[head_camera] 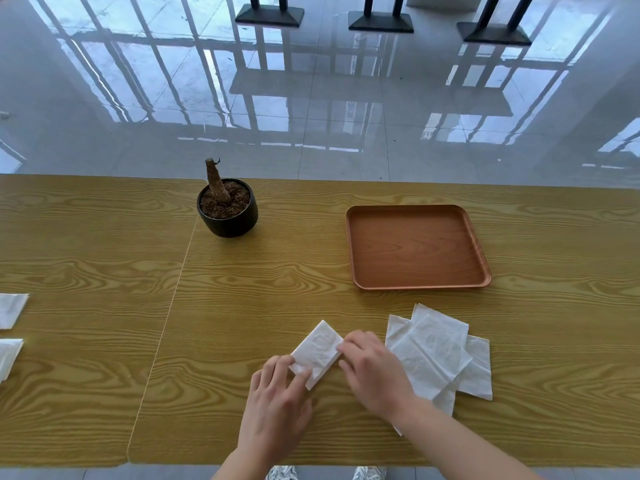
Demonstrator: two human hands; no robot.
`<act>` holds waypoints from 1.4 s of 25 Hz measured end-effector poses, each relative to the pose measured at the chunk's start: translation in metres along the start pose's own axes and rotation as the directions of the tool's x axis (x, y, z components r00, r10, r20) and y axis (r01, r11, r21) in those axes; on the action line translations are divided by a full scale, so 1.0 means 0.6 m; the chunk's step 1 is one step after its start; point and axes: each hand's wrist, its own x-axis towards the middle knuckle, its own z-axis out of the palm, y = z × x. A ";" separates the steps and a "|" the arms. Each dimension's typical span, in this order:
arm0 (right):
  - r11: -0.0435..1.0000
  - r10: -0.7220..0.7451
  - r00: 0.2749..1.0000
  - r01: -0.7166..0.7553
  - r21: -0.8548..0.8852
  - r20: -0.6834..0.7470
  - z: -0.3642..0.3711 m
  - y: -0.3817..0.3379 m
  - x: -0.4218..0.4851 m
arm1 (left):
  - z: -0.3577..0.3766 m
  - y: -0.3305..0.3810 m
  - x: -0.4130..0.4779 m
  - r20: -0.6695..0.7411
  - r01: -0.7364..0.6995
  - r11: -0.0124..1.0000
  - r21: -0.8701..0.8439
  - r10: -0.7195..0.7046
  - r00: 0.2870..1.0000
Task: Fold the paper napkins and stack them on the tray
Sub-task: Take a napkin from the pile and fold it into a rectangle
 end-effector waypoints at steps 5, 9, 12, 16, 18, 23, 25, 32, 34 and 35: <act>0.984 -0.078 0.995 0.088 -0.156 0.063 0.028 -0.010 -0.024 | 0.002 -0.005 0.000 -0.010 -0.004 0.998 -0.057 0.004 1.000; 0.979 -0.097 0.995 0.096 -0.181 0.004 0.024 0.005 0.003 | -0.001 0.003 0.006 0.010 -0.062 0.998 -0.030 0.062 0.998; 0.981 -0.089 0.996 0.088 -0.176 0.001 0.015 0.023 0.029 | -0.006 0.016 0.025 0.016 -0.057 0.998 0.011 0.057 0.998; 0.990 -0.023 1.000 0.021 -0.140 -0.012 0.008 0.029 0.032 | -0.005 0.031 0.044 0.053 -0.068 0.995 0.070 0.064 0.997; 0.989 -0.020 1.000 0.021 -0.143 0.011 0.011 0.025 0.027 | -0.001 0.034 0.043 0.057 -0.073 0.995 0.063 0.070 0.996; 0.981 -0.042 0.999 0.045 -0.190 0.018 0.015 0.033 0.039 | -0.002 0.028 0.064 -0.028 -0.001 0.999 0.033 0.002 1.000; 0.984 -0.051 0.999 0.049 -0.172 -0.006 0.013 0.038 0.056 | -0.007 0.021 0.087 -0.049 -0.001 0.998 0.065 0.004 0.999; 0.987 0.103 0.995 -0.104 -0.124 -0.014 0.006 0.038 0.110 | -0.008 0.013 0.140 -0.042 -0.055 0.987 0.149 0.062 0.997; 0.984 0.113 0.993 -0.114 -0.138 -0.013 0.007 0.040 0.118 | -0.009 0.016 0.147 -0.044 -0.038 0.989 0.146 0.045 0.998; 0.983 0.114 0.993 -0.115 -0.142 -0.014 0.007 0.041 0.122 | -0.010 0.017 0.150 -0.046 -0.033 0.989 0.148 0.040 0.998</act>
